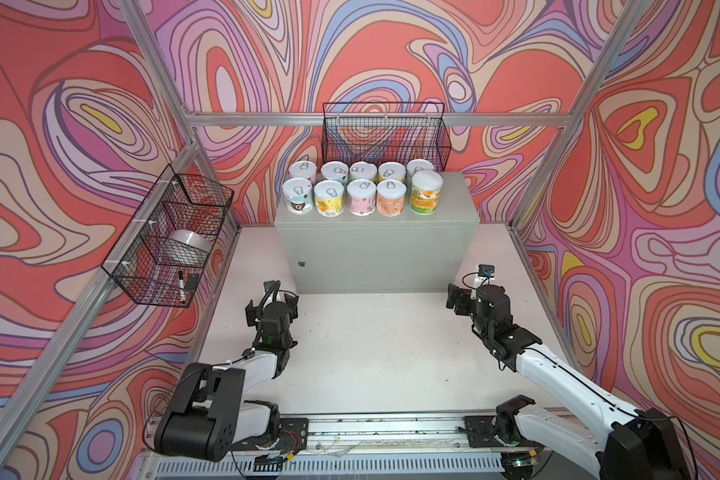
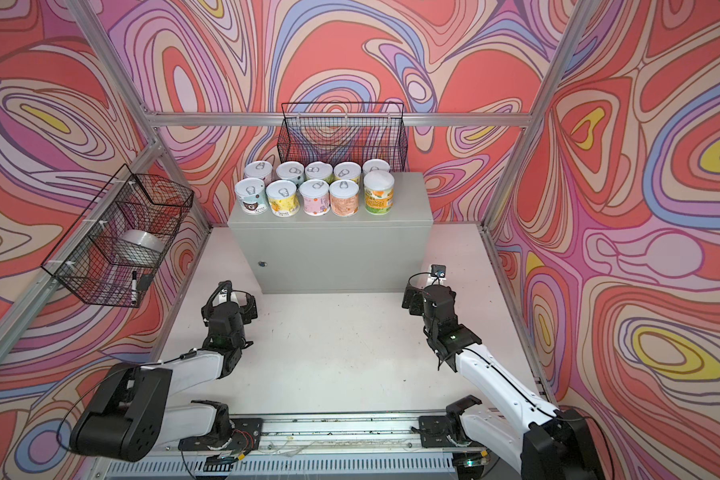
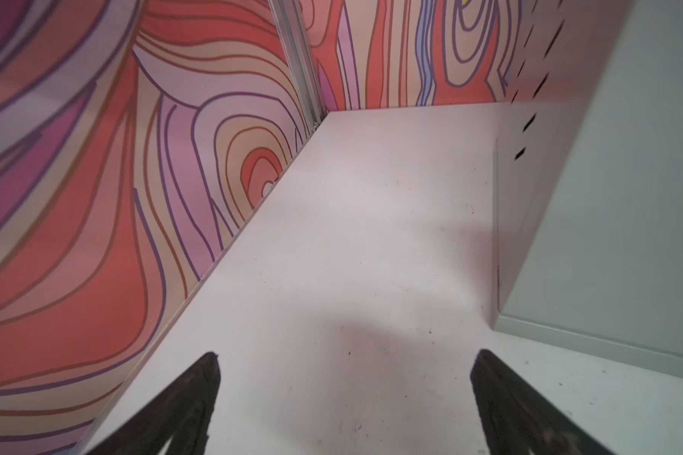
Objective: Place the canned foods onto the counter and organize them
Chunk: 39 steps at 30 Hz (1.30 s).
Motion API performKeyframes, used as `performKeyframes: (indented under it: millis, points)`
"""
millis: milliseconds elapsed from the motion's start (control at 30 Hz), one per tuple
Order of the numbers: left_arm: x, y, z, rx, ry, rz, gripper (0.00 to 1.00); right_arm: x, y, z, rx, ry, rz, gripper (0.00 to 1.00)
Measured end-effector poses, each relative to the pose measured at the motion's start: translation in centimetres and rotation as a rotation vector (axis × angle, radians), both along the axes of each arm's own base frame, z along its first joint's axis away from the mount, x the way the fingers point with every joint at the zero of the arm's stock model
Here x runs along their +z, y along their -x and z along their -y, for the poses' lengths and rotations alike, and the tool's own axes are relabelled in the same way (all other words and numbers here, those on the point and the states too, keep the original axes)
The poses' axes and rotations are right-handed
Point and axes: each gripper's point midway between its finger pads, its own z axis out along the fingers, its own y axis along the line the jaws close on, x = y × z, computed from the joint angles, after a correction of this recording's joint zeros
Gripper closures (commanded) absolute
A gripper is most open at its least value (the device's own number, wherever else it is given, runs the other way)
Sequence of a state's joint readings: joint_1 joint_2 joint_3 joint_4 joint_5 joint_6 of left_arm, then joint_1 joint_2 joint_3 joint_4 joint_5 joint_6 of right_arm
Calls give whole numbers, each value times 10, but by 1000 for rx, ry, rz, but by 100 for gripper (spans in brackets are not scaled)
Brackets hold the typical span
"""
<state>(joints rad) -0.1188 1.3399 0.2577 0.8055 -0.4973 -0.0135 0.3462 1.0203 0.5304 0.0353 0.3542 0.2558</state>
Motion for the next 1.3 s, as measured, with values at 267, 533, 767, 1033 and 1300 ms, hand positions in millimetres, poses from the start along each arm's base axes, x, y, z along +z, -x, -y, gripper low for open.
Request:
performKeyframes:
  millis: [267,533,767,1033,1300]
  points:
    - [-10,-26,-7,-48,129,6,0,4,-17,40,-191,172,119,2]
    - [-20,-37,11,-144,161,3,0,-79,-41,92,-314,250,64,2]
    - [-19,-36,12,-152,164,17,0,-80,-63,84,-200,194,140,2]
    - [-21,-37,13,-160,164,4,0,-75,-84,86,-152,144,155,2]
    - [-21,-37,13,-160,165,4,0,-75,-84,82,-128,137,155,1]
